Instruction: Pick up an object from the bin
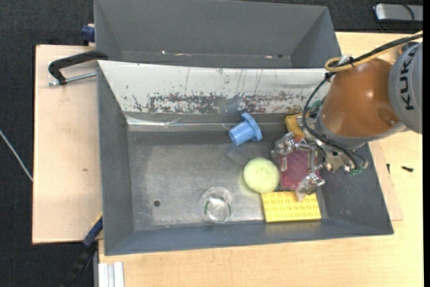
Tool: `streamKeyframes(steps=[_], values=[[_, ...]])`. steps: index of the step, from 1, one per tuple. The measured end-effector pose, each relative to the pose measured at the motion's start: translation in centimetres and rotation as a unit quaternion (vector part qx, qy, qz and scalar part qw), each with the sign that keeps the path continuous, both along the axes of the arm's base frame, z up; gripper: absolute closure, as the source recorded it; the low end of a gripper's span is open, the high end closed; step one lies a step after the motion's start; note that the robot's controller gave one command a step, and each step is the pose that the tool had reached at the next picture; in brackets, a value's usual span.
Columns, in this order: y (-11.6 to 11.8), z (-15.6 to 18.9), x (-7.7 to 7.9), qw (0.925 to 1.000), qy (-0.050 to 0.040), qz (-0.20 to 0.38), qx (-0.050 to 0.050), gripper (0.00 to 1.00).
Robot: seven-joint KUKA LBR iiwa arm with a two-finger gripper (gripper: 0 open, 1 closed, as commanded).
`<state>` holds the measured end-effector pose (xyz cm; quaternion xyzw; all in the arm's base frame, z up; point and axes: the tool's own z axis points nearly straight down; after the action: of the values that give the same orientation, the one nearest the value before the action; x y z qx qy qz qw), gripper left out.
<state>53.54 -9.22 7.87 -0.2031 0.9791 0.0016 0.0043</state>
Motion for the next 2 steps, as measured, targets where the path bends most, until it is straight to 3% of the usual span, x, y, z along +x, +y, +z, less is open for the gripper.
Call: streamKeyframes(steps=[1,2], values=[[-1.49,0.71,3.46,0.9555,0.0016,0.295,-0.003,1.00],[-1.47,0.71,3.46,0.9555,0.0016,0.295,-0.003,1.00]])
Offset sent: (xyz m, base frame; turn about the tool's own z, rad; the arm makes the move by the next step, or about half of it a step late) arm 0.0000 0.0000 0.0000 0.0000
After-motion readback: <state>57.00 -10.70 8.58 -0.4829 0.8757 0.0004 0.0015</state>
